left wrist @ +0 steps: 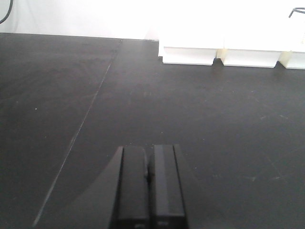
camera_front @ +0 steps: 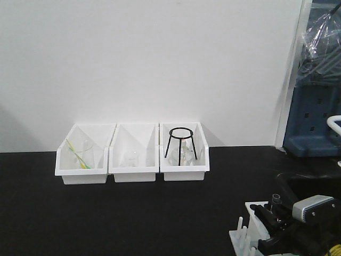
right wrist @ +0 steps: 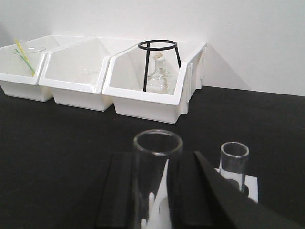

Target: Flip and reinsert test tube from rack

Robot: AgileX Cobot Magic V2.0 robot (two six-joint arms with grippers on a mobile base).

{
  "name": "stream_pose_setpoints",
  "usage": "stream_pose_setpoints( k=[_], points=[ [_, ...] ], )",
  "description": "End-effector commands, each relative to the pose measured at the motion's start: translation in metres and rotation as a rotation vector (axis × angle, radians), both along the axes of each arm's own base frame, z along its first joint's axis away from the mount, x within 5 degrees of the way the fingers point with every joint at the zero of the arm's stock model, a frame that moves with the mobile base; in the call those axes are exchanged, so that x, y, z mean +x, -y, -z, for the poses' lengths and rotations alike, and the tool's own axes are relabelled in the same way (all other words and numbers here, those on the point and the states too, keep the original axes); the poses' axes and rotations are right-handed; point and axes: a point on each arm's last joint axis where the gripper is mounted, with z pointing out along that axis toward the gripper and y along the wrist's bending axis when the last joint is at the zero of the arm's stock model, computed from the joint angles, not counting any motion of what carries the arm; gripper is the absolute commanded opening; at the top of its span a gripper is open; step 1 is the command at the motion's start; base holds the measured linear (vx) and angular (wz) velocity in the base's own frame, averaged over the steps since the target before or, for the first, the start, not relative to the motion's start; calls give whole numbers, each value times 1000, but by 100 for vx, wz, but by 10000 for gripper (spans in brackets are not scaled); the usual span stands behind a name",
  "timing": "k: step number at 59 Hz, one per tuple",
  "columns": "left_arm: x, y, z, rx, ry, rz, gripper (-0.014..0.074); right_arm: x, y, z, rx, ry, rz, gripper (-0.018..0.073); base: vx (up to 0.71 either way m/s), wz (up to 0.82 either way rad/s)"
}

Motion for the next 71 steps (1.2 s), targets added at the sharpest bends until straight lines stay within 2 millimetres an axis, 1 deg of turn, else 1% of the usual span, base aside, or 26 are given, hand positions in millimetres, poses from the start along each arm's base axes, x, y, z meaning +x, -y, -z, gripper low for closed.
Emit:
stream_pose_setpoints(
  k=[1, 8, 11, 14, 18, 23, 29, 33, 35, 39, 40, 41, 43, 48, 54, 59, 64, 71],
  points=[
    [1, 1, -8, 5, 99, 9, -6, 2, 0, -14, -6, 82, -9, 209, 0, 0],
    [1, 1, -8, 5, 99, 9, -6, 2, 0, -17, 6, 109, -14, 394, 0, 0],
    [1, 1, -8, 5, 99, 9, -6, 1, 0, -22, 12, 129, -11, 465, 0, 0],
    [1, 1, -8, 5, 99, 9, -6, 0, 0, -30, 12, 155, -4, 533, 0, 0],
    [1, 1, -8, 5, 99, 9, -6, -4, 2, -45, 16, 197, 18, 585, 0, 0],
    [1, 1, -8, 5, 99, 9, -6, -12, 6, -73, 18, 260, 66, 592, 0, -1],
    [1, 1, -8, 5, 99, 9, -6, -30, 10, -108, 10, 316, 122, 545, 0, -1],
    [1, 1, -8, 5, 99, 9, -6, -45, 13, -128, 18, 307, 154, 452, 0, 0],
    [1, 1, -8, 5, 99, 9, -6, -54, 14, -137, 31, 282, 176, 377, 0, 0],
    [1, 1, -8, 5, 99, 9, -6, -73, 19, -147, 55, 191, 235, 180, 0, 0],
    [1, 1, -8, 5, 99, 9, -6, -77, 20, -148, 59, 171, 248, 135, 0, 0],
    [1, 1, -8, 5, 99, 9, -6, -83, 21, -150, 61, 144, 268, 67, 0, 0],
    [1, 1, -8, 5, 99, 9, -6, -92, 23, -150, 52, 113, 288, -20, 0, 0],
    [1, 1, -8, 5, 99, 9, -6, -122, 25, -143, 25, 70, 321, -15, 0, 0],
    [1, 1, -8, 5, 99, 9, -6, -157, 22, -122, -48, 102, 293, -13, 0, 0],
    [1, 1, -8, 5, 99, 9, -6, -177, 21, -109, -83, 134, 283, -12, 0, 0],
    [1, 1, -8, 5, 99, 9, -6, -196, 20, -99, -78, 180, 285, -12, 0, 0],
    [1, 1, -8, 5, 99, 9, -6, -212, 20, -85, -71, 217, 287, -12, 0, 0]
  ],
)
